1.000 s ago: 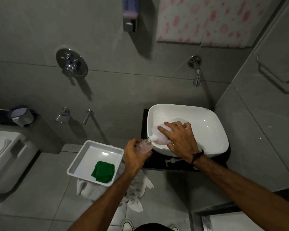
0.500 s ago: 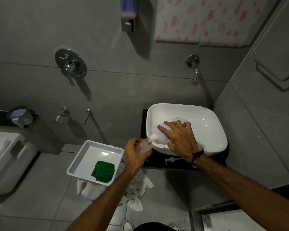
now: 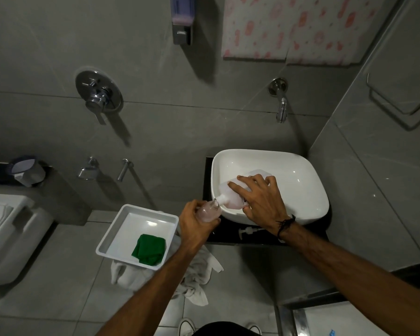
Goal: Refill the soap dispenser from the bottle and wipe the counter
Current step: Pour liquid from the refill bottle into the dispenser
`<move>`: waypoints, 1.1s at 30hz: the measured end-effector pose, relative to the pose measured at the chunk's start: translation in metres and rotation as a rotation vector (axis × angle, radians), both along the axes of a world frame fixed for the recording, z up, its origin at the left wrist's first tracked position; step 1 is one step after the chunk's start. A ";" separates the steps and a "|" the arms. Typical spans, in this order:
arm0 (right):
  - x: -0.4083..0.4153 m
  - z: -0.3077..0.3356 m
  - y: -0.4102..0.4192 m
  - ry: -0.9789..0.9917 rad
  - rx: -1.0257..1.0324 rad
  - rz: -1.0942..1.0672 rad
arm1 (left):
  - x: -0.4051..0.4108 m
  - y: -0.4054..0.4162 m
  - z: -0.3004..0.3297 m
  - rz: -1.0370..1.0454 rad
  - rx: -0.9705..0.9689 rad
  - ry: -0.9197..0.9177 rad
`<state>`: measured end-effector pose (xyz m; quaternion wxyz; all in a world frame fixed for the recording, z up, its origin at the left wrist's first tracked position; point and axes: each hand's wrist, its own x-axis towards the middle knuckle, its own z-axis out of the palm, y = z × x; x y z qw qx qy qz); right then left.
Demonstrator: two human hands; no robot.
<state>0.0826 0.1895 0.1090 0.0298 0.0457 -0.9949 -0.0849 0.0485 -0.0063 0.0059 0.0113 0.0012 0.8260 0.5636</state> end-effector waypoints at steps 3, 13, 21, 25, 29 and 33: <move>0.000 -0.003 0.001 0.000 -0.001 -0.002 | 0.000 0.000 0.000 -0.006 -0.007 0.002; -0.004 -0.010 0.004 0.046 0.000 0.017 | -0.004 0.001 -0.006 -0.008 -0.016 0.001; -0.003 -0.019 0.009 0.088 -0.054 0.009 | -0.006 0.003 -0.008 -0.022 -0.021 0.003; 0.002 -0.030 0.010 0.126 -0.182 -0.046 | -0.009 0.003 -0.009 -0.039 0.014 -0.013; 0.010 -0.044 0.009 0.160 -0.314 -0.137 | -0.016 -0.001 -0.012 -0.069 0.061 -0.057; 0.023 -0.056 0.005 0.175 -0.537 -0.305 | -0.024 -0.008 -0.024 -0.120 -0.004 -0.097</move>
